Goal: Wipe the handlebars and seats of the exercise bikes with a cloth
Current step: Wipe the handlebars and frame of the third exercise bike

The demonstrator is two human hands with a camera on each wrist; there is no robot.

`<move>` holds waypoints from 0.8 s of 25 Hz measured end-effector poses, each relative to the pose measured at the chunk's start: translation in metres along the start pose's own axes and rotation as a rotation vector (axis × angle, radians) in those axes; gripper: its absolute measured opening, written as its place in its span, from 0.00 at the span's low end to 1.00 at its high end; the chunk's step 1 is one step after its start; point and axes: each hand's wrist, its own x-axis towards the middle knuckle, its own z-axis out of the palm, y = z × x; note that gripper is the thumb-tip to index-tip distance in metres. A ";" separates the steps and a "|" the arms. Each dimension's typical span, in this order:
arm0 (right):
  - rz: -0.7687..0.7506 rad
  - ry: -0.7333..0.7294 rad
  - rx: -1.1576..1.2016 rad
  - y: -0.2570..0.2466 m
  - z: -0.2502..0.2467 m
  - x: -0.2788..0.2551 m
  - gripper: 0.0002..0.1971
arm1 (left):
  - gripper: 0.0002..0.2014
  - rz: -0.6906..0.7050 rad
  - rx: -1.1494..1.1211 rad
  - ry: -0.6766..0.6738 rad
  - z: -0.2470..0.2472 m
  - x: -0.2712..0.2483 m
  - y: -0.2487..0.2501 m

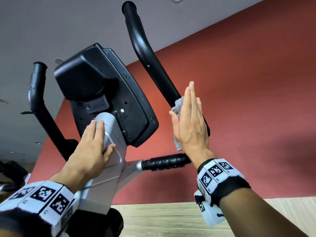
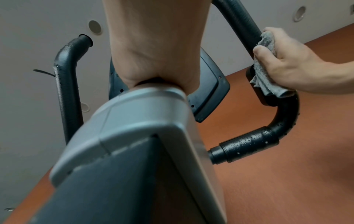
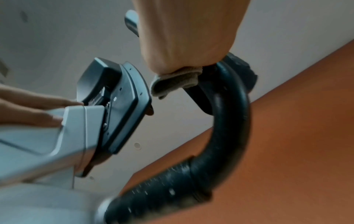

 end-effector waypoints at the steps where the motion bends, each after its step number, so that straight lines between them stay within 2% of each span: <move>1: 0.004 -0.014 -0.014 0.010 -0.001 -0.011 0.37 | 0.42 0.005 0.004 -0.012 0.000 0.001 0.000; 5: 0.057 -0.112 0.014 0.041 -0.011 -0.060 0.38 | 0.42 0.008 -0.003 -0.028 0.000 0.003 -0.003; 8: 0.059 -0.075 0.125 0.029 -0.008 -0.043 0.35 | 0.42 0.013 -0.002 -0.013 0.001 0.002 -0.002; 11: -0.042 -0.021 0.142 0.021 -0.007 -0.012 0.32 | 0.43 0.014 -0.001 0.006 0.003 0.003 -0.006; 13: -0.069 -0.006 0.121 0.032 -0.003 -0.019 0.32 | 0.43 0.017 0.010 -0.001 0.005 0.006 -0.010; 17: 0.062 -0.102 0.068 0.064 -0.009 -0.087 0.35 | 0.43 0.003 0.010 -0.008 0.005 0.005 -0.008; 20: 0.078 -0.141 0.109 0.059 -0.007 -0.081 0.36 | 0.43 0.000 0.011 0.006 0.003 0.004 -0.006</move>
